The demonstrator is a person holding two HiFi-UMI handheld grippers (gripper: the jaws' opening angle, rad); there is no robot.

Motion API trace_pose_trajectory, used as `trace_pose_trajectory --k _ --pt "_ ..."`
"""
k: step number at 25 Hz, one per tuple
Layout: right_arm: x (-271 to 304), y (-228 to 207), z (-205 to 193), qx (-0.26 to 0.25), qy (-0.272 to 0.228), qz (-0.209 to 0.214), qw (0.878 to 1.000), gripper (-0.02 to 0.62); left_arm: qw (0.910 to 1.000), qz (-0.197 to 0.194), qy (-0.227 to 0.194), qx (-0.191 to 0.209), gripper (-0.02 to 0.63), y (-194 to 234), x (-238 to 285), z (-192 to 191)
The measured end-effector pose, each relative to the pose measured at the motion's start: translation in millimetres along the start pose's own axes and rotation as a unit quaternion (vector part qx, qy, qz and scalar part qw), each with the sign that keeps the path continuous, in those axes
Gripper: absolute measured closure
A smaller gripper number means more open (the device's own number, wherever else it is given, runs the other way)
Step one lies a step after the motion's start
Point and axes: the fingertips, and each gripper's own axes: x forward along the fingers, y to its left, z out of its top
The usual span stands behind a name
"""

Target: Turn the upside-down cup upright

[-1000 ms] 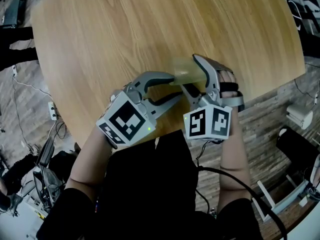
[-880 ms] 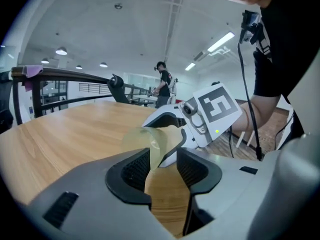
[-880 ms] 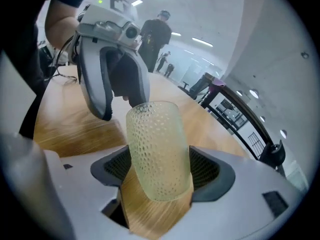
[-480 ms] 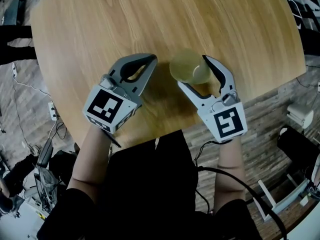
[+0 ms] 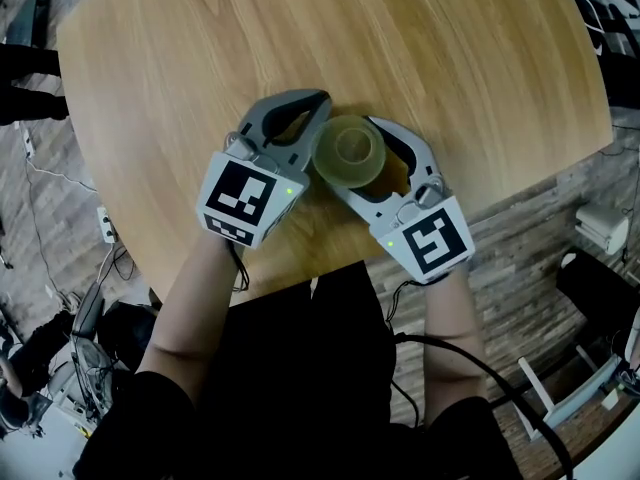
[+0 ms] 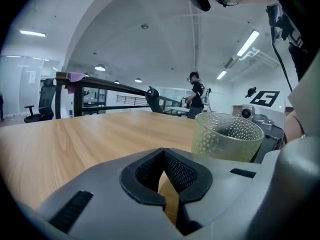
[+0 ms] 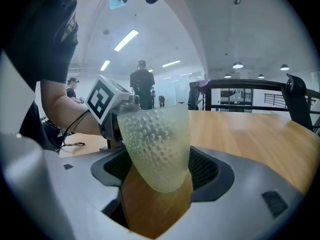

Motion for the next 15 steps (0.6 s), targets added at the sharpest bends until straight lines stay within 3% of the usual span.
trace_pose_trajectory --k 6,11,15 --pt "17 -11 -21 0.033 0.053 -0.004 0.998 0.262 0.9993 0.010 0.032 0.017 0.599 5 10 -17" --pt "19 -14 -25 0.064 0.067 -0.014 0.996 0.261 0.9972 0.024 0.060 0.037 0.598 8 10 -22" --pt "22 -12 -22 0.065 0.076 -0.011 0.995 0.261 0.9968 0.041 0.063 0.026 0.598 20 3 -25"
